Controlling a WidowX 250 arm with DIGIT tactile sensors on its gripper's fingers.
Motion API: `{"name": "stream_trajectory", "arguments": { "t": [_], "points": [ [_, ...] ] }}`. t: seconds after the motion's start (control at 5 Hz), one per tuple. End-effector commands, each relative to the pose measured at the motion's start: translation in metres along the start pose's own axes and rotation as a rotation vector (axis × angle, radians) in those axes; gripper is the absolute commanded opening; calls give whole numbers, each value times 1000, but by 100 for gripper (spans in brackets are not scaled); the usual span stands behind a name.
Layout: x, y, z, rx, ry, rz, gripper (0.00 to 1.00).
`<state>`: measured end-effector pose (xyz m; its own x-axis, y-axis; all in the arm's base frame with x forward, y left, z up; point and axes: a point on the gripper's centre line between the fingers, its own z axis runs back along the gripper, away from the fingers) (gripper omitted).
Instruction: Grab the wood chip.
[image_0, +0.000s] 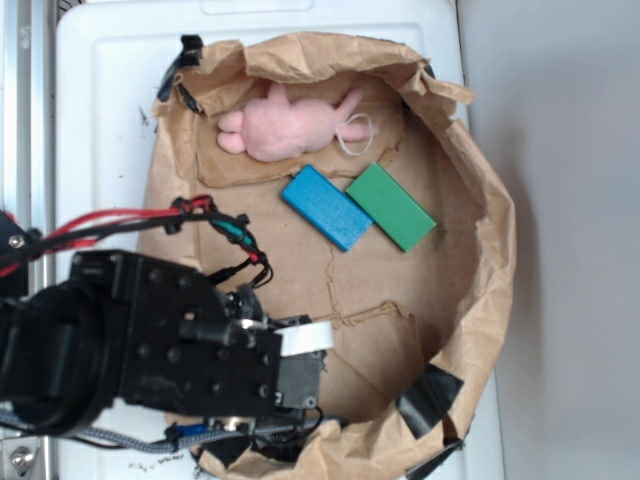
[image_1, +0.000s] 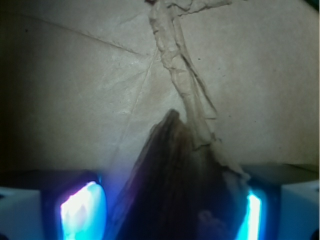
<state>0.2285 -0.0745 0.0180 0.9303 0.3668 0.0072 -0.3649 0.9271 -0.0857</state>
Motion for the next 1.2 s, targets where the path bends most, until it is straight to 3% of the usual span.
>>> {"name": "stream_trajectory", "arguments": {
  "t": [0.0,0.2,0.4,0.6,0.8,1.0],
  "points": [
    [39,-7,42,-48,-21,87,0],
    [67,-11,66,-40,-58,161,0],
    [84,-1,98,-99,-62,179,0],
    [82,7,111,-137,-36,141,0],
    [78,13,105,-119,-18,130,100],
    [60,24,85,-119,-50,134,100]
  ]
}}
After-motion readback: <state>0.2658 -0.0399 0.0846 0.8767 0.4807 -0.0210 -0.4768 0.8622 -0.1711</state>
